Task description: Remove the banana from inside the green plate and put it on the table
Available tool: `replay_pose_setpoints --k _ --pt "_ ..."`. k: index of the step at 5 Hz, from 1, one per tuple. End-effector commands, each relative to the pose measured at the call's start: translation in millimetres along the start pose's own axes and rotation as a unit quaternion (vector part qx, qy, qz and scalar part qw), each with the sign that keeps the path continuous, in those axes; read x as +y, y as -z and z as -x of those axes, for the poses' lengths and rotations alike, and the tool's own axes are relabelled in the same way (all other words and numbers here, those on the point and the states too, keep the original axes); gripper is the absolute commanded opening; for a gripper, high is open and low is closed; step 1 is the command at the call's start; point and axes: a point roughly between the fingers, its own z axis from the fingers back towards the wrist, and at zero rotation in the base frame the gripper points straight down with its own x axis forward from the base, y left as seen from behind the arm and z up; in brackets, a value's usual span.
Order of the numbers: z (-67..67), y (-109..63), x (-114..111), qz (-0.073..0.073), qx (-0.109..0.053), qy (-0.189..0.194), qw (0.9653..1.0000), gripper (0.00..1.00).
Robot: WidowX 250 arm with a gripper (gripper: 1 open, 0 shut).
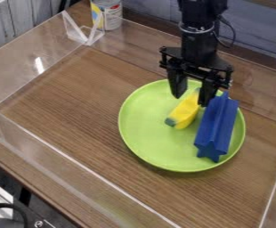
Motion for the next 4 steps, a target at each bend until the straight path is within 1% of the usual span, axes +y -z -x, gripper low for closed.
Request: replay_pose_setpoints --k 1,3,4 --pt "-2.7 -4.1 3.0 0.000 -0.016 -0.001 0.9999 0.00" --pt "0.4 -23.3 18.8 -0.004 -0.029 -0.009 0.9995 0.00" --pt "2.3 -34.6 29.4 -0.007 -0.039 -0.016 0.9991 0.00"
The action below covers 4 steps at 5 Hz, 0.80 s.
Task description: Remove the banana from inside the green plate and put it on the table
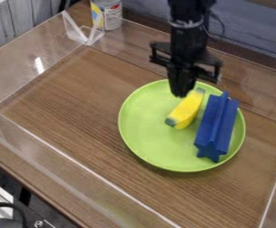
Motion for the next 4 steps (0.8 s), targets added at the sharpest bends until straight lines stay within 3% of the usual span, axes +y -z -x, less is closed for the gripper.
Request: replay_pose_setpoints --k 1,2,3,4 --pt "-2.8 -30.9 24.8 -0.004 -0.039 -0.011 0.9992 0.00" --pt "-3.5 -30.2 38.4 -0.005 -0.040 -0.013 0.9991 0.00" --pt "-3.6 -24.2 35.4 -0.003 -0.031 -0.007 0.9995 1.00" --pt "-4.5 -18.1 28.9 0.000 -0.023 0.003 0.9997 1.00"
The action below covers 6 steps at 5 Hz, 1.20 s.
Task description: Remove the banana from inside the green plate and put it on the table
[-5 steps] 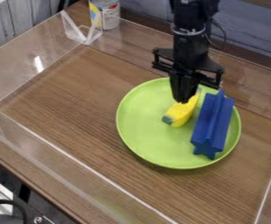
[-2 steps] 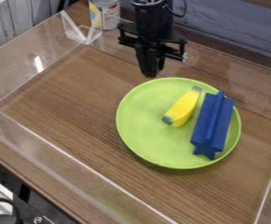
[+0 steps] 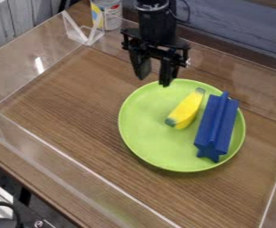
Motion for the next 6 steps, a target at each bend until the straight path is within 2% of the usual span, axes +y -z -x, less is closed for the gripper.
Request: replay_pose_setpoints --k 1,3,5,6 --pt "-11.3 -5.3 -12.0 0.000 -0.021 0.021 0.9996 1.00" --pt "-15.5 21.2 -30.9 0.003 -0.004 0.052 0.9986 1.00" --pt "-20.7 47.9 -38.4 -0.001 0.005 0.060 0.9982 1.00" --pt "-21.8 54.3 -38.3 -0.002 0.009 0.058 0.9983 0.00"
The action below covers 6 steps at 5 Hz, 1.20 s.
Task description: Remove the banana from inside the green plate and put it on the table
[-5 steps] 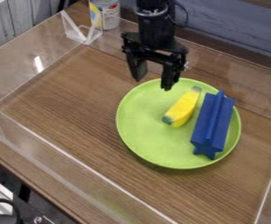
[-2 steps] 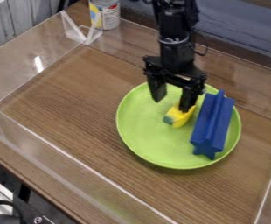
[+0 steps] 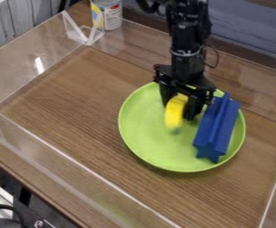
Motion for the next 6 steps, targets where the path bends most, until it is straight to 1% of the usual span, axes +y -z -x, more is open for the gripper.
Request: replay_pose_setpoints --k 1,2,3,4,5,6 --pt "-2.1 -29.6 2.9 -0.005 -0.034 0.003 0.9994 0.00" --pt "2.0 -44.4 8.8 -0.008 -0.043 0.000 0.9991 0.00" --pt "8.3 -69.5 18.2 -0.015 -0.062 -0.009 0.9979 0.00" --pt "15.8 -88.3 43.5 -0.025 -0.073 -0.029 0.9966 0.00" --pt "28.2 -87.9 85.6 -0.037 -0.071 -0.045 0.9957 0.00" --pt "40.8 -78.4 121.3 -0.049 -0.066 -0.054 0.9952 0.00"
